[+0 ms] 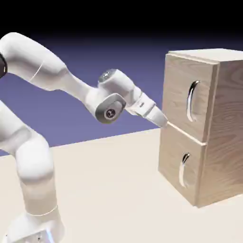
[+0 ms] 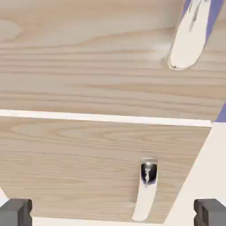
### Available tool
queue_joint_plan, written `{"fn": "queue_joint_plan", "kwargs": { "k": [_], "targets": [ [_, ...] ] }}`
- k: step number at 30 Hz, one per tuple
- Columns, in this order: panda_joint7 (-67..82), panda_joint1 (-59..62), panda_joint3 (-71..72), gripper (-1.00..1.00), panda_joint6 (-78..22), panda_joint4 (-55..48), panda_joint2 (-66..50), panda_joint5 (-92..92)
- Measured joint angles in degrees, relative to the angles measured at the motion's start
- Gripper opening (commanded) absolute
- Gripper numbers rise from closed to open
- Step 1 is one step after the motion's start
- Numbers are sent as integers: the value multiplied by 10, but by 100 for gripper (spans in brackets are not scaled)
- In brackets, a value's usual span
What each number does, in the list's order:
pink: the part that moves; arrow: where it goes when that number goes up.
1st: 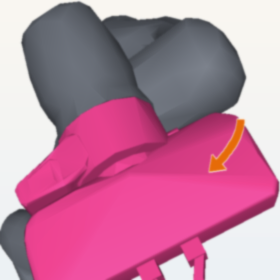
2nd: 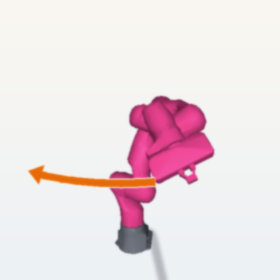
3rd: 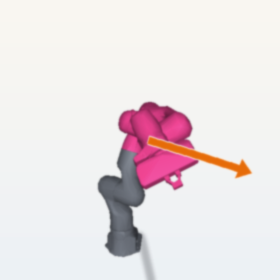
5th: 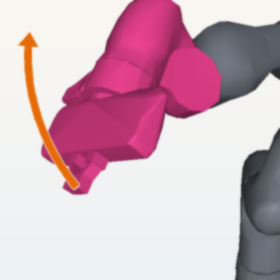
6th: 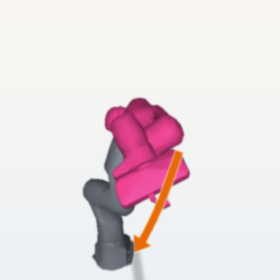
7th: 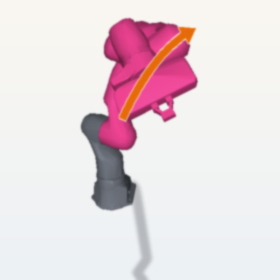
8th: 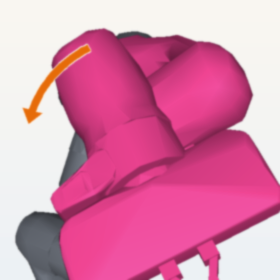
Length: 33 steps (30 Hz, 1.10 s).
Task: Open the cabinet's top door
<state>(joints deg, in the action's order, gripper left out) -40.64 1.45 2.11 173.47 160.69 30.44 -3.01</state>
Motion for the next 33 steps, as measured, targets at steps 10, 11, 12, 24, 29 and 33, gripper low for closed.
{"fn": "queue_joint_plan", "kwargs": {
  "k": [10,11,12,24,29,33],
  "targets": [
    [151,177,175,100,-44,-26,-184,-249],
    [166,195,192,100,-49,-29,-202,-274],
    [181,213,210,100,-53,-31,-221,-299],
    [362,425,419,100,-107,-63,-441,-598],
    [438,514,506,100,-129,-76,-533,-723],
    [498,585,576,100,-147,-86,-607,-822]
  ]
}}
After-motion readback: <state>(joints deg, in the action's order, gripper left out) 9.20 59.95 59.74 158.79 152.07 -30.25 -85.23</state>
